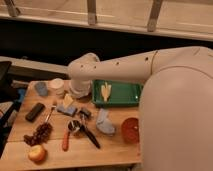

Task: Place sponge in paper cup

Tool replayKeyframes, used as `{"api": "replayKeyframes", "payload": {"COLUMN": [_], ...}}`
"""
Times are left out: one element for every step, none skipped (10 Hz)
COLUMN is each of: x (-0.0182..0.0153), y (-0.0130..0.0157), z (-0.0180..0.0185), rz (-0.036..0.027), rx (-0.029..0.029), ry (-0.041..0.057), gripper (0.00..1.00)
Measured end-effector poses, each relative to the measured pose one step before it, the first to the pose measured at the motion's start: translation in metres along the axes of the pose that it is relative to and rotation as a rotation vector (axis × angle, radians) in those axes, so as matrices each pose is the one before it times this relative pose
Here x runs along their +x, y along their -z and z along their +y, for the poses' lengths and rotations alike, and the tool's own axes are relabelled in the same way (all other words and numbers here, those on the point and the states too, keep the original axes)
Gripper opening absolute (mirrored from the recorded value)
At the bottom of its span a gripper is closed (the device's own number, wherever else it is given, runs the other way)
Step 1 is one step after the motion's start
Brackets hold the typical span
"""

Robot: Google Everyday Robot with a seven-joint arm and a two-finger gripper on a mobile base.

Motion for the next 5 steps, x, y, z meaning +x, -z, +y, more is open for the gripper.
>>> {"api": "replayKeyframes", "payload": {"x": [-0.00085,-0.00096,0.00002,-0.00344,-0.00869], "y": [-0.00047,-0.00084,-0.00042,-0.00242,-0.00614], "z": [0.0018,0.00252,-0.00234,-0.00052,0.00361], "rz": [-0.00022,-0.00119,-0.00787,-0.02332,-0.02214], "rx": [-0.00195,-0.00252,0.00344,-0.00005,-0.00788], "ry": [0.00251,0.00373,-0.00145,0.00054,0.00641], "gripper": [0.8,0.8,0.8,0.8,0.8]}}
